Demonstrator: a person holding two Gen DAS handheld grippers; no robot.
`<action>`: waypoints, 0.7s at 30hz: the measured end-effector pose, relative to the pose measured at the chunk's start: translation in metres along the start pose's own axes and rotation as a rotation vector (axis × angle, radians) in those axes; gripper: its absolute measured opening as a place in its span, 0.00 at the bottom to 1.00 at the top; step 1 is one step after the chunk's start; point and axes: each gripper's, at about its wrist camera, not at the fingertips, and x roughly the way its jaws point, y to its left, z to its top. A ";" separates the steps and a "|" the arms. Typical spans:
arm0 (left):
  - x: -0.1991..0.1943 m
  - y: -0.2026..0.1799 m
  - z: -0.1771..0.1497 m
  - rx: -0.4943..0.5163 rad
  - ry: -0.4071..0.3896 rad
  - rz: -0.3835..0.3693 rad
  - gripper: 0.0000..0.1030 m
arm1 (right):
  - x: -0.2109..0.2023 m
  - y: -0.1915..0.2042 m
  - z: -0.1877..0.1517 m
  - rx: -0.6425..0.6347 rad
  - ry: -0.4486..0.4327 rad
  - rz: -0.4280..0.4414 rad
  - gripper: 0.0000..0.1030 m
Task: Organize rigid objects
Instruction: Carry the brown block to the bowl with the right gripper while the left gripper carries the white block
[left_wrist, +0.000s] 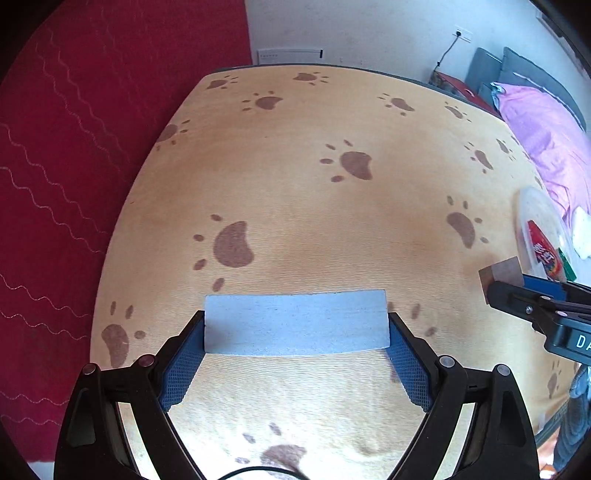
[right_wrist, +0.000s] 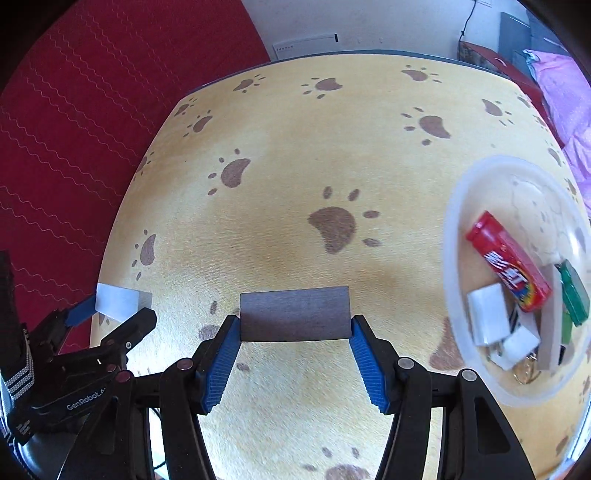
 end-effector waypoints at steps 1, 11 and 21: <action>-0.001 -0.005 0.000 0.005 -0.002 -0.002 0.89 | -0.004 -0.004 -0.001 0.004 -0.005 0.001 0.61; -0.015 -0.057 0.000 0.059 -0.022 -0.018 0.89 | -0.033 -0.051 -0.022 0.058 -0.034 -0.010 0.61; -0.023 -0.098 -0.006 0.089 -0.033 -0.020 0.89 | -0.056 -0.105 -0.041 0.125 -0.060 -0.028 0.61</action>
